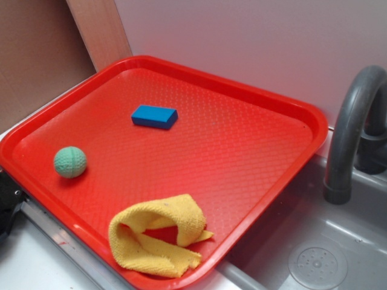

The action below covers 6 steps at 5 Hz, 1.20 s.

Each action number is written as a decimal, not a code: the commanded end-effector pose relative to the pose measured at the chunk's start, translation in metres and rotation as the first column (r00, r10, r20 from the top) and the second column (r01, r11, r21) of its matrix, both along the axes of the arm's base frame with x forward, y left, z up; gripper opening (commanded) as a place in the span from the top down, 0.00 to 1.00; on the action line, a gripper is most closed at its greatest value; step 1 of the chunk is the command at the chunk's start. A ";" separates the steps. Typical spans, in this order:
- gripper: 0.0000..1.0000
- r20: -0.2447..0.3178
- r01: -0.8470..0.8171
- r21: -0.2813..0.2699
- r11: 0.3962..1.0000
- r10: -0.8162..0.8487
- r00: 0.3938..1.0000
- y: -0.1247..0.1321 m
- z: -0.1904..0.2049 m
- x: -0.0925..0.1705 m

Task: Grab the blue block.

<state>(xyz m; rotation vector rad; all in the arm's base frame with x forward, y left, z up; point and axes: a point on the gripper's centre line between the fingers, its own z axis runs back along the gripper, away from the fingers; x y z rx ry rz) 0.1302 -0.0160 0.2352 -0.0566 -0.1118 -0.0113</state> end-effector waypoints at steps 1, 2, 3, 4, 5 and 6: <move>0.00 0.073 0.142 0.130 0.981 -0.152 0.986 0.019 -0.001 0.045; 0.00 0.074 0.378 0.164 0.911 -0.393 0.916 0.024 -0.017 0.083; 0.00 0.016 0.594 0.226 0.772 -0.613 0.790 0.015 -0.032 0.108; 0.00 0.010 0.775 0.176 0.607 -0.788 0.615 0.001 -0.059 0.126; 0.00 -0.005 0.889 0.114 0.444 -0.894 0.448 -0.020 -0.088 0.131; 0.00 -0.066 0.899 0.065 0.433 -0.897 0.437 -0.035 -0.118 0.138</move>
